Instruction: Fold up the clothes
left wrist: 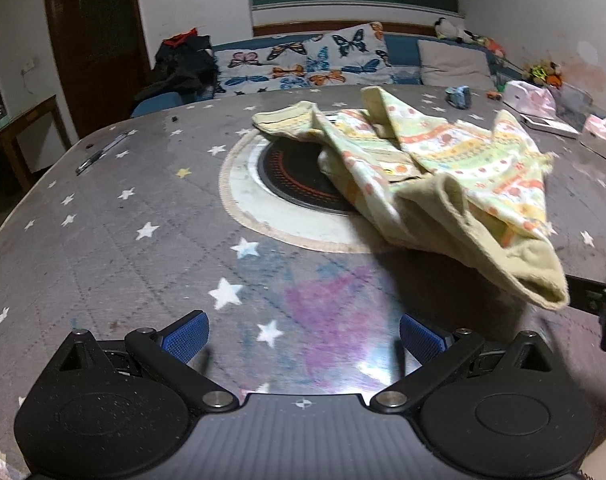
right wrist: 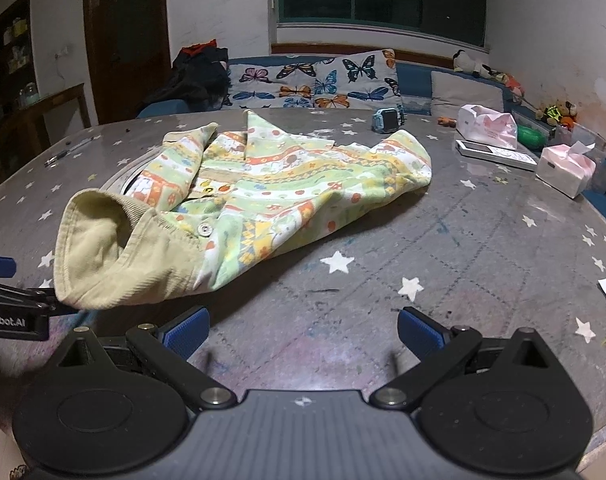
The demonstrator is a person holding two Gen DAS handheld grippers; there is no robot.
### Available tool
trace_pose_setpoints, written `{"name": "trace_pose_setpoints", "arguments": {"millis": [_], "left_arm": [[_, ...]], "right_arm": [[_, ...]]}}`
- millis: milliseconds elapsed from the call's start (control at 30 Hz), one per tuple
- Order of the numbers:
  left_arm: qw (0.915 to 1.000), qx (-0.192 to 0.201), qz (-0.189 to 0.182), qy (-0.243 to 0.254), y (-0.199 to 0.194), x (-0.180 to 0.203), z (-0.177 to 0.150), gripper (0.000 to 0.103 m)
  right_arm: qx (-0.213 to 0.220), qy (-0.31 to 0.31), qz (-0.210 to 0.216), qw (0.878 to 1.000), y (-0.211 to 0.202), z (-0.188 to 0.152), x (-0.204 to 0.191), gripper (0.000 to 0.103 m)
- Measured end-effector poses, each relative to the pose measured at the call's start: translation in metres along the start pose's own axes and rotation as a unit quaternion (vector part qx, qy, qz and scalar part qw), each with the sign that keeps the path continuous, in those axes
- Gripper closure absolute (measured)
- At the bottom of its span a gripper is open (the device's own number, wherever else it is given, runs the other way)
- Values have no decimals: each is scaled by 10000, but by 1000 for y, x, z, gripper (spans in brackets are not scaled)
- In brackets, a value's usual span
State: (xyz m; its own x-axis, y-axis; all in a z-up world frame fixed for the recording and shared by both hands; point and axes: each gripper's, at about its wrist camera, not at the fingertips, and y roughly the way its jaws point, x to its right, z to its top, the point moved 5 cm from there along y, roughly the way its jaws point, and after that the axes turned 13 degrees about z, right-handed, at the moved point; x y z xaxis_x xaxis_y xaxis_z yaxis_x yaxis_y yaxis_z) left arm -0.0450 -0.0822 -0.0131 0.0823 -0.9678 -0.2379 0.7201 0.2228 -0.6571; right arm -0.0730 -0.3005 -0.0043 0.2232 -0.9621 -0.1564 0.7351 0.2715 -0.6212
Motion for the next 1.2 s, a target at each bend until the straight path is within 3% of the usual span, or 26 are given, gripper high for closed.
{"name": "trace_pose_setpoints", "arguments": {"millis": [500, 767, 1067, 1200], "left_arm": [[9998, 60, -48, 185, -2, 11, 3, 0], [9999, 71, 100, 68, 4, -2, 13, 0], [9984, 218, 457, -270, 15, -45, 46, 0], [9981, 242, 259, -496, 22, -54, 69, 1]], "right_arm": [[-27, -42, 38, 10000, -1, 0, -1, 1], [-13, -172, 55, 9998, 1, 9, 1, 4], [113, -303, 224, 9992, 5, 47, 15, 5], [151, -354, 420, 9984, 19, 73, 21, 7]]}}
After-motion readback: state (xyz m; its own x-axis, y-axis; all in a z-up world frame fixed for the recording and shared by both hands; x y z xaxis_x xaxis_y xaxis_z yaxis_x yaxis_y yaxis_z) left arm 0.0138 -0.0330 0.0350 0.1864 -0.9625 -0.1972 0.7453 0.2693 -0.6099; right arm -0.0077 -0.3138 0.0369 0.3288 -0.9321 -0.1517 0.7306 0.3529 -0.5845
